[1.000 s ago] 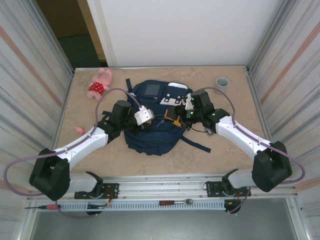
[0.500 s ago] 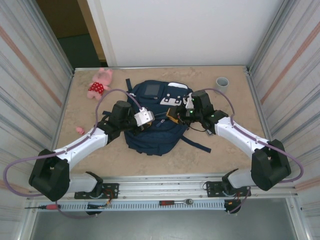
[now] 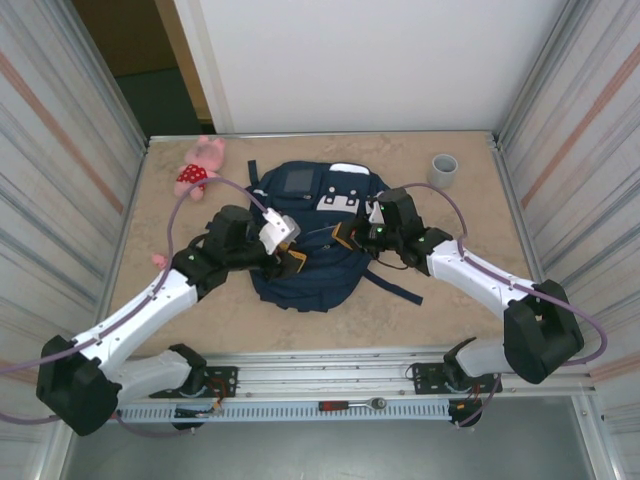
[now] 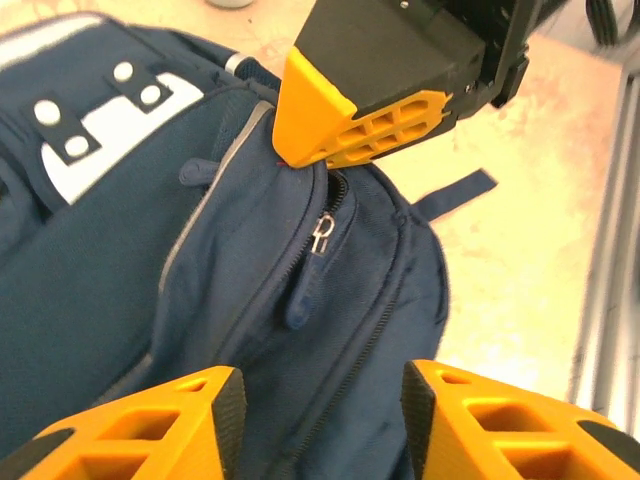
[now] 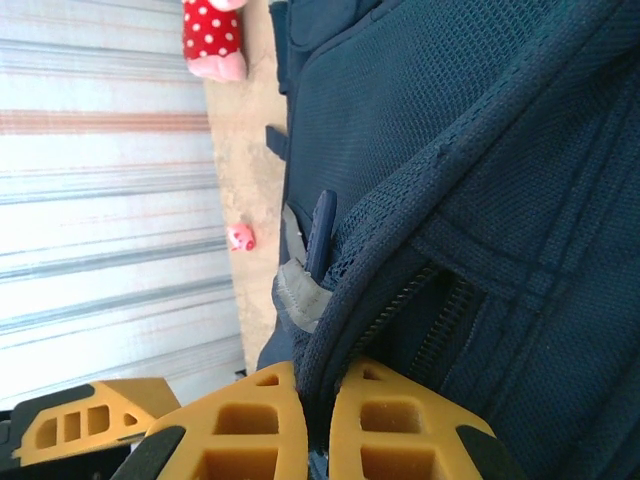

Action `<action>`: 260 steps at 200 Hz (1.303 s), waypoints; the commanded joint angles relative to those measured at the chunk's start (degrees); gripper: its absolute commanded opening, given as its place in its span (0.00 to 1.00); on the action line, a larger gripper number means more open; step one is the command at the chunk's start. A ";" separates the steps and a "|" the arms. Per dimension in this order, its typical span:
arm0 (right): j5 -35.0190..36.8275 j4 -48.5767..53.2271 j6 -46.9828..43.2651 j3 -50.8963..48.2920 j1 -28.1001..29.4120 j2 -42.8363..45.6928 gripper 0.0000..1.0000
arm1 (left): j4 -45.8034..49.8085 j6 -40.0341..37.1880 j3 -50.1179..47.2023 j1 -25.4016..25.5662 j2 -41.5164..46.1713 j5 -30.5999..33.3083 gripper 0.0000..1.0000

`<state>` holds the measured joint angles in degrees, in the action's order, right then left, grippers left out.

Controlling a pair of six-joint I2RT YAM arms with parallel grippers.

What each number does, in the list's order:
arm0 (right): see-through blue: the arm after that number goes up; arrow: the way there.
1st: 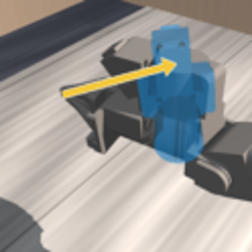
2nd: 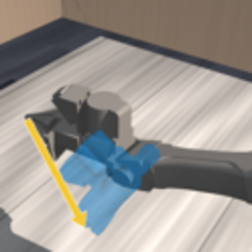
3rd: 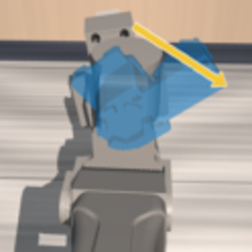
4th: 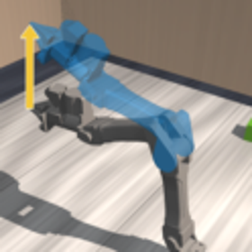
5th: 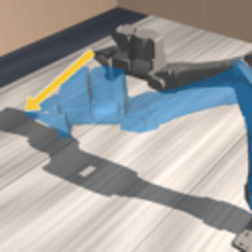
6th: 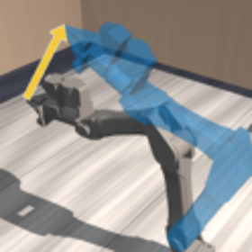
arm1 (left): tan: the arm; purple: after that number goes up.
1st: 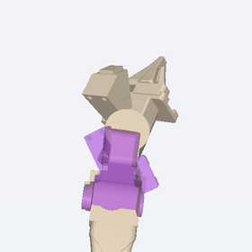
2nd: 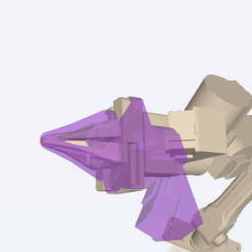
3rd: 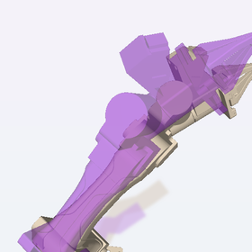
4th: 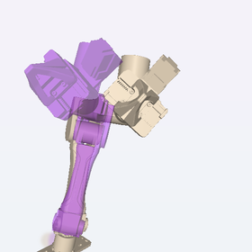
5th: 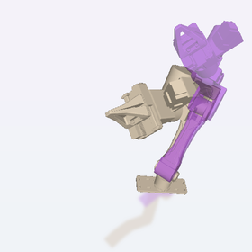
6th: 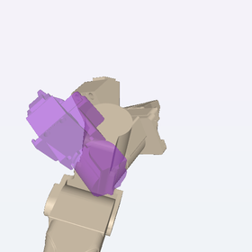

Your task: Pack books, pencil case, and school supplies into a backpack

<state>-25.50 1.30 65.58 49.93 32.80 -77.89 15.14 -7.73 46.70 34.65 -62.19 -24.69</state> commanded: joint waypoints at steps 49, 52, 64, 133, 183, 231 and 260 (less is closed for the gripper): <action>0.98 -1.47 -1.05 2.69 1.46 -0.86 0.00 | 0.93 31.50 0.33 -0.56 -6.03 -1.27 0.56; 0.93 -1.33 -1.13 2.90 1.52 -0.92 0.00 | 0.42 32.07 0.46 -0.77 -6.34 -1.40 0.57; 0.74 -1.04 -1.55 3.39 1.74 -1.02 0.00 | -1.91 34.38 0.30 -2.10 -7.83 -2.74 0.59; 0.78 -0.77 -1.86 3.88 2.10 -1.01 0.00 | -10.03 34.46 2.44 -2.26 -13.81 -12.11 0.58; 0.65 -0.95 -1.86 3.90 2.18 -0.79 0.00 | -12.41 32.04 3.50 2.46 -15.04 -11.32 0.56; 0.71 -0.70 -1.97 4.04 2.19 -0.41 0.00 | -13.80 32.89 2.47 2.79 -15.74 -6.72 0.56; 0.67 -0.73 -2.05 4.14 2.27 -0.37 0.00 | -13.77 32.53 2.07 2.79 -15.50 -5.86 0.50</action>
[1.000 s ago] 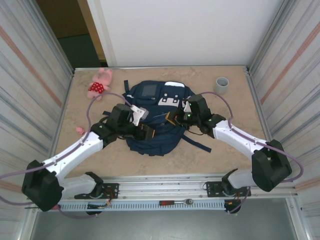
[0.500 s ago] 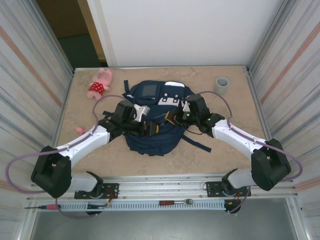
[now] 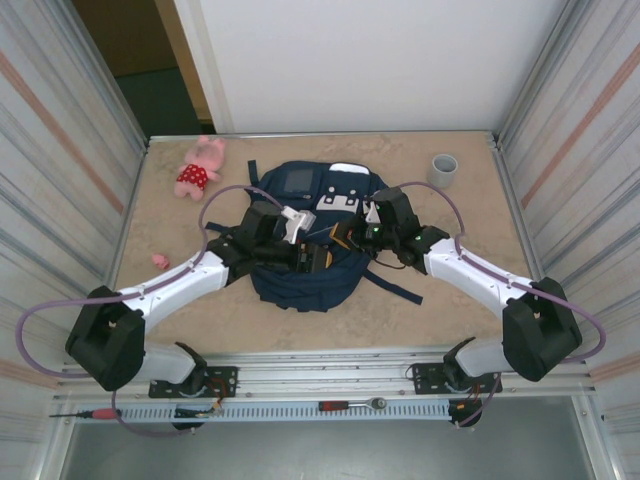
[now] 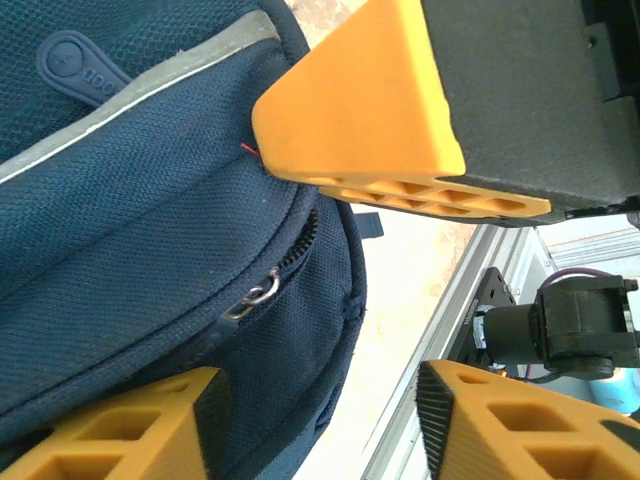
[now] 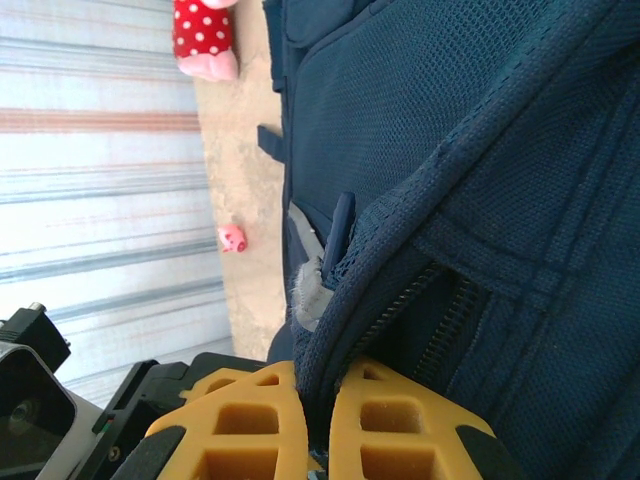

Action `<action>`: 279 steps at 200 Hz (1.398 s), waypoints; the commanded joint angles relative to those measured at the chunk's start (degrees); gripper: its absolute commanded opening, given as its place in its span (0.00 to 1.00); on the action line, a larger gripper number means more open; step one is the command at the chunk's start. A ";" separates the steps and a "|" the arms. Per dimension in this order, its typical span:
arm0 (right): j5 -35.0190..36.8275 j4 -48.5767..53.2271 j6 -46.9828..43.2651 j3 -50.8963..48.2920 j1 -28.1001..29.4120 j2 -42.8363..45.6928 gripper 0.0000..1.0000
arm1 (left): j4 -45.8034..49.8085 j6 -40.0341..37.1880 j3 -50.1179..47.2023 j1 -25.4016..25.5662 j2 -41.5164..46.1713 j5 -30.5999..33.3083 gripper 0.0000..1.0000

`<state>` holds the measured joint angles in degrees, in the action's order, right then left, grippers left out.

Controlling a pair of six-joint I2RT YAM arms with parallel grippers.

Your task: Pack books, pencil case, and school supplies into a backpack

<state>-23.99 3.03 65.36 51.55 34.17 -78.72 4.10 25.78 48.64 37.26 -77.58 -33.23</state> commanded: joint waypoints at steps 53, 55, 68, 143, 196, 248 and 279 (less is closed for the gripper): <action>-0.49 -1.13 -2.17 2.50 1.06 1.16 0.00 | 3.89 -0.99 -0.30 -0.77 2.69 12.74 0.63; -0.48 -1.06 -2.17 2.50 1.07 1.14 0.00 | 4.03 -0.88 -0.46 -0.89 2.85 12.93 0.64; -0.71 -1.09 -2.17 2.74 1.07 1.19 0.00 | 3.87 -0.01 -1.82 -1.78 3.98 13.72 0.67; -1.11 -1.27 -2.21 3.61 1.50 0.94 0.00 | 0.92 0.06 -3.22 -2.61 3.48 12.23 0.71; -1.83 -1.81 -2.61 4.36 2.04 0.29 0.00 | -6.90 -0.42 -1.50 -0.67 0.58 3.87 0.51; -2.26 -1.43 -2.96 5.09 2.21 -0.21 0.00 | -8.10 -1.07 -1.61 0.54 0.91 5.41 0.39; -2.08 -1.36 -2.96 4.86 2.21 0.08 0.00 | -9.20 -1.00 -1.80 0.56 0.45 3.99 0.30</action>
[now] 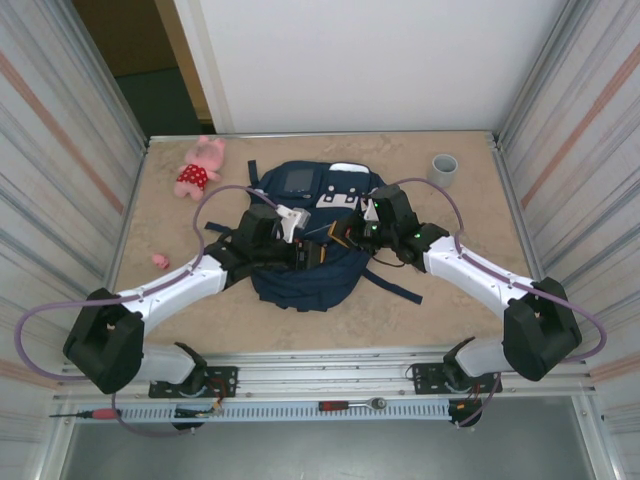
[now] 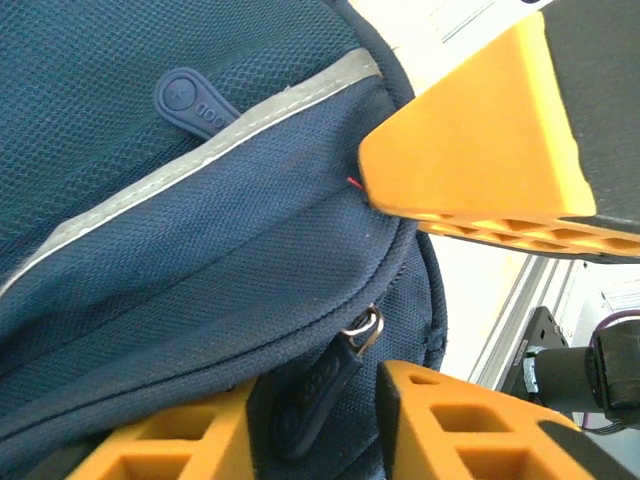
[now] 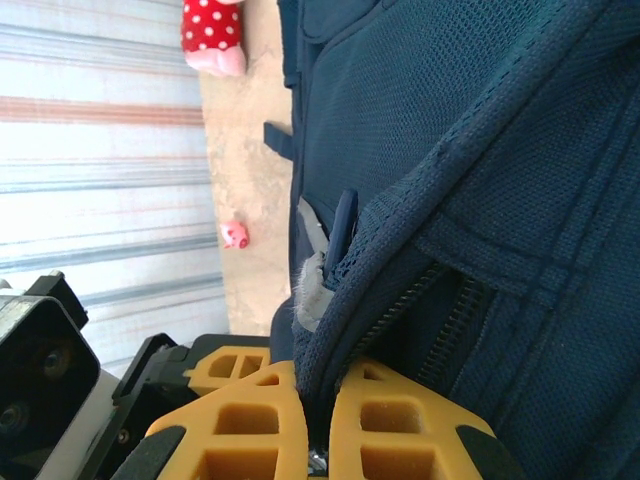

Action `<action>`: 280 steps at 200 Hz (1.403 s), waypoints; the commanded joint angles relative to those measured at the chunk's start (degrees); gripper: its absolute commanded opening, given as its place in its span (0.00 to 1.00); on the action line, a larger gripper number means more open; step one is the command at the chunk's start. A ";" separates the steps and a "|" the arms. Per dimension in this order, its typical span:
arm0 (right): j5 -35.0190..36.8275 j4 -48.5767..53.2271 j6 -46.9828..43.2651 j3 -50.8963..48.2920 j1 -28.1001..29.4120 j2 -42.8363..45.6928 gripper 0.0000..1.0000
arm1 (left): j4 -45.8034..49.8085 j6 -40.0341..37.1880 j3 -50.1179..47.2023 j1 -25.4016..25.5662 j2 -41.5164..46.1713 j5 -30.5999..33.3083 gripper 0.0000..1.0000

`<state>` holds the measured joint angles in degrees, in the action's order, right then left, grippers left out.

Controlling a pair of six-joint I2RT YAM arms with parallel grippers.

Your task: Pack books, pencil case, and school supplies into a backpack

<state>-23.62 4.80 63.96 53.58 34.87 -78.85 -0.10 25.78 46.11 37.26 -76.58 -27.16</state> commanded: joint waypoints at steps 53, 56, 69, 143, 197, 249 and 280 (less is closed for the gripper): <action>-2.06 -2.23 -1.91 2.62 1.51 0.60 0.00 | -1.58 -1.25 1.52 0.54 -1.03 1.93 0.05; -2.09 -2.10 -1.99 2.65 1.51 0.59 0.00 | -0.78 -1.28 1.65 0.51 -1.08 2.58 0.03; -2.19 -1.34 -2.48 2.67 1.10 0.71 0.00 | 2.09 -1.94 1.94 0.33 -0.75 5.31 0.00; -3.67 3.58 -5.19 2.27 -4.65 3.43 0.00 | 9.76 -5.04 -4.17 -6.91 5.49 9.58 0.00; 2.36 -3.72 0.92 0.93 1.85 0.32 0.26 | 0.38 -6.90 -2.93 -5.04 4.37 -3.59 0.00; 8.86 -10.31 7.45 0.00 5.03 -3.90 0.36 | -0.81 -8.53 -1.69 -1.92 3.42 -4.46 0.00; 8.05 -9.10 6.11 -0.04 3.97 -4.35 0.13 | 1.44 -8.82 -2.26 -2.21 4.74 -0.35 0.00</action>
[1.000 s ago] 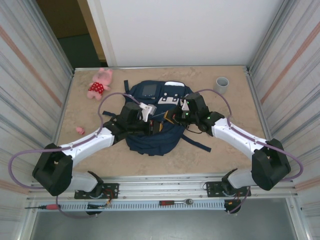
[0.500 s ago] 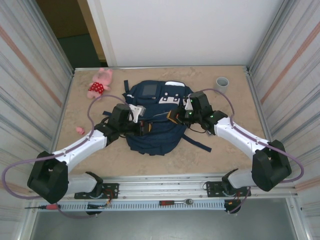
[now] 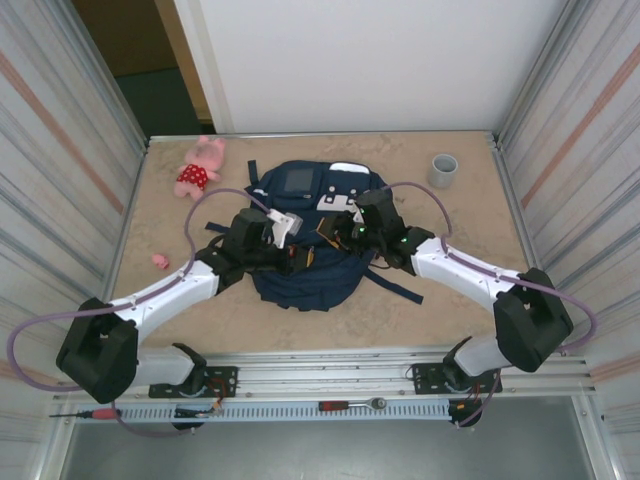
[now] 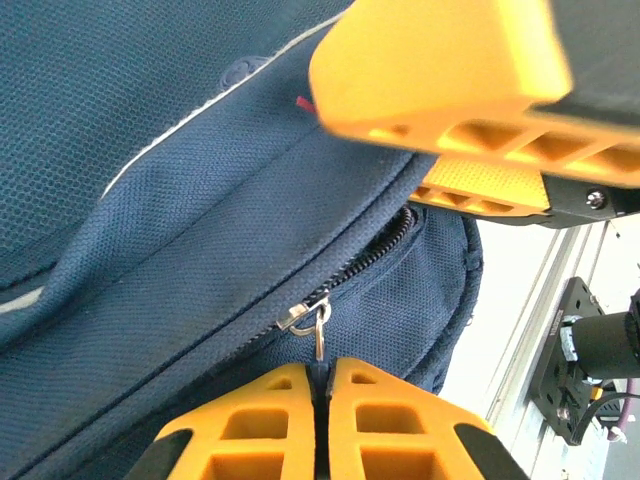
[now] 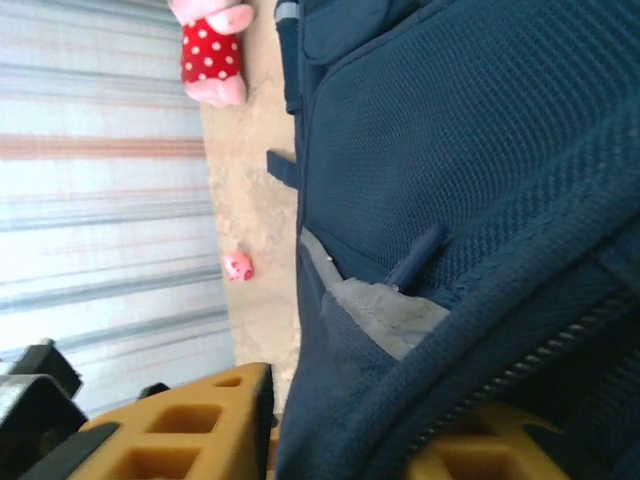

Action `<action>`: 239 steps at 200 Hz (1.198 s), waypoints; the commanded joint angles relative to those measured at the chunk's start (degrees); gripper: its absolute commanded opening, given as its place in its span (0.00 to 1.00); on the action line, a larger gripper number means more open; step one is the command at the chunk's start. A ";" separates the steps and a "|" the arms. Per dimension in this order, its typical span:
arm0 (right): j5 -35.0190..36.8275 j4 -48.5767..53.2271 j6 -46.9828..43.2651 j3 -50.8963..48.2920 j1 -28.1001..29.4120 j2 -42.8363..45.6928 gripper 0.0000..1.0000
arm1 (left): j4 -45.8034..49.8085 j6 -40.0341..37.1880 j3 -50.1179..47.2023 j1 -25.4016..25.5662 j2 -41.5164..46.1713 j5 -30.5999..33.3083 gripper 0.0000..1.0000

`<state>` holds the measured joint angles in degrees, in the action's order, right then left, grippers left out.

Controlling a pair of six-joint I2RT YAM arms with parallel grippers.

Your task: Pack books, pencil case, and school supplies into a backpack

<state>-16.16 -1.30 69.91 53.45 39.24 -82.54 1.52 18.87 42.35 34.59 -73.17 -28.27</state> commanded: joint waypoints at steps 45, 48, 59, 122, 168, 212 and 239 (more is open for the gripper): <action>-9.51 7.88 -10.67 2.58 -6.72 3.62 0.00 | 7.10 1.13 0.28 -8.88 2.15 4.52 0.00; -9.94 8.97 -11.34 2.76 -7.25 4.01 0.00 | 7.32 1.30 0.14 -9.52 2.29 4.58 0.00; -11.81 11.92 -13.25 3.31 -9.50 4.99 0.00 | 7.83 1.13 -0.56 -11.29 3.42 4.73 0.00; -14.12 11.70 -12.89 5.86 -11.40 1.54 0.32 | 2.75 0.88 -2.85 -10.43 6.33 -2.26 0.00; -2.66 3.20 -4.22 4.49 -2.82 -0.18 0.61 | 0.22 0.28 -1.65 -5.88 5.14 -1.94 0.00; 4.12 2.92 -3.38 4.38 0.51 -2.31 0.55 | -0.41 0.07 -1.34 -5.50 4.75 -1.98 0.00; 4.50 5.34 -4.66 4.77 0.06 -2.21 0.24 | 1.33 -0.20 -1.04 -5.50 4.77 0.24 0.00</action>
<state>-14.04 3.92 65.54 57.23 39.09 -84.40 4.43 19.31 39.72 28.27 -68.79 -28.38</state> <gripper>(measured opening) 0.360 0.063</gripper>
